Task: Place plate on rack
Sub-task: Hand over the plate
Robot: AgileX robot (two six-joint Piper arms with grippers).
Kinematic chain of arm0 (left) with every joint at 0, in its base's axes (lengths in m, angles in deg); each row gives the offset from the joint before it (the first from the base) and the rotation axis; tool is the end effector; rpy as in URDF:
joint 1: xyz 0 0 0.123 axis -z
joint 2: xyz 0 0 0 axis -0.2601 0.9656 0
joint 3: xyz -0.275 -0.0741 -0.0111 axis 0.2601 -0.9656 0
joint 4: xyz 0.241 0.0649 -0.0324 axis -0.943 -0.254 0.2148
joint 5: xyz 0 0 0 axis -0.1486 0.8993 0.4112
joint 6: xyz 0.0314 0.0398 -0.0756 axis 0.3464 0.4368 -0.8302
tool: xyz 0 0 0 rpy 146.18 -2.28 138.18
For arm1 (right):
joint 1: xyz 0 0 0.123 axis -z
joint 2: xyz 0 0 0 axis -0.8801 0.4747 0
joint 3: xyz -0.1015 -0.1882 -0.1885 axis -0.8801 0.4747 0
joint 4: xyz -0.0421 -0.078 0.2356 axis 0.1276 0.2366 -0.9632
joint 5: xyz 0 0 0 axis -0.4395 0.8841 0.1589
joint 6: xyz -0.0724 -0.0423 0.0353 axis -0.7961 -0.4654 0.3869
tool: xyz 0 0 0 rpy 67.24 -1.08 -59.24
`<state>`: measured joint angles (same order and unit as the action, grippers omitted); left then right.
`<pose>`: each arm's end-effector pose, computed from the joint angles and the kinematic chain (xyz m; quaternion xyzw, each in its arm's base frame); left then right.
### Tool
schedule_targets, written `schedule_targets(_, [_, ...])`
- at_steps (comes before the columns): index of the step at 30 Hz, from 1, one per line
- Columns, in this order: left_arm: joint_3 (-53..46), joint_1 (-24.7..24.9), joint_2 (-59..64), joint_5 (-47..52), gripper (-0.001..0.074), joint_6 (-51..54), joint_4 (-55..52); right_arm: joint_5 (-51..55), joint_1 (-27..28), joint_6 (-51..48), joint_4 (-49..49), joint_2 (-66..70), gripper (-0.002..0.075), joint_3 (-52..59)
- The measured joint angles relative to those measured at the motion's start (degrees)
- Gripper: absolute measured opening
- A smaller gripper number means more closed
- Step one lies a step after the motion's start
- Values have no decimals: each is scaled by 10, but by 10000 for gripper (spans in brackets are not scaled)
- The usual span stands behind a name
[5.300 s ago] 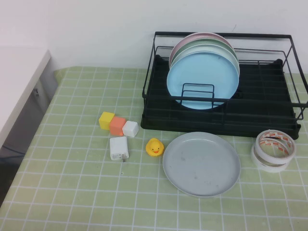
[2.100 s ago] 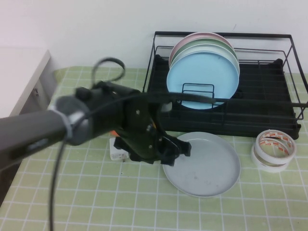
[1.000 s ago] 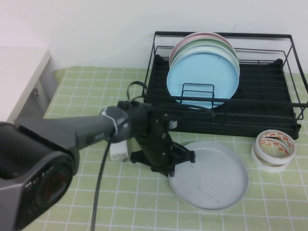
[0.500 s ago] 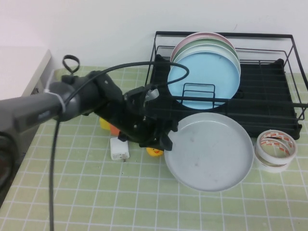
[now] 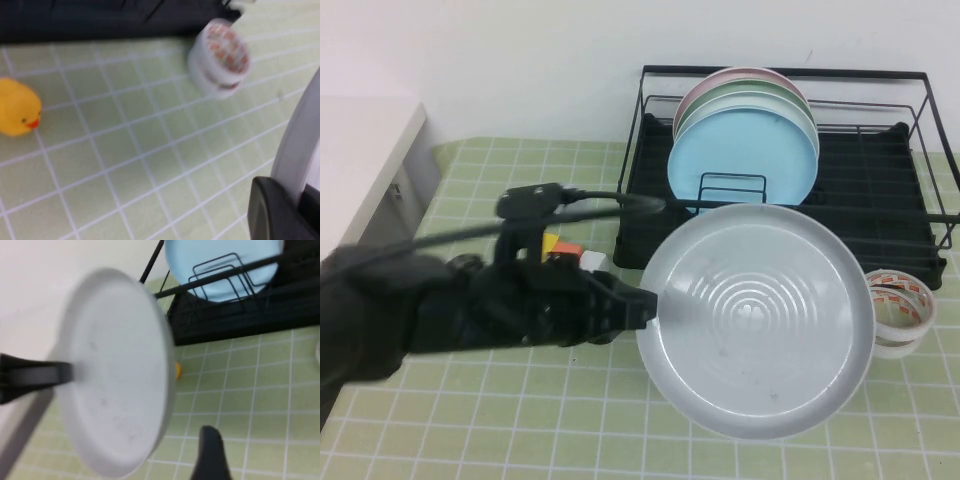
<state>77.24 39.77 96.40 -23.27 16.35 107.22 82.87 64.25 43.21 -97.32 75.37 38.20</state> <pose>0.2641 -0.1693 0.2480 0.1596 0.8552 -0.3654 0.3310 0.0927 0.0341 0.2373 0.0579 0.8199 0.2678 0.5026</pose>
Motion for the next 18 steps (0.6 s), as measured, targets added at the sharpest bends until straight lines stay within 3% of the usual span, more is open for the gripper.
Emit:
schedule_targets(4, [-54,0,-54,-11,4,80,84,46,0,-163,-64,140,482,-90])
schedule_targets(10, [-73,0,-74,-11,4,108,105,152,0,-430,-189,327,485,-200])
schedule_targets(18, [-75,0,-74,-6,4,123,110,274,-12,-498,-208,503,485,-292])
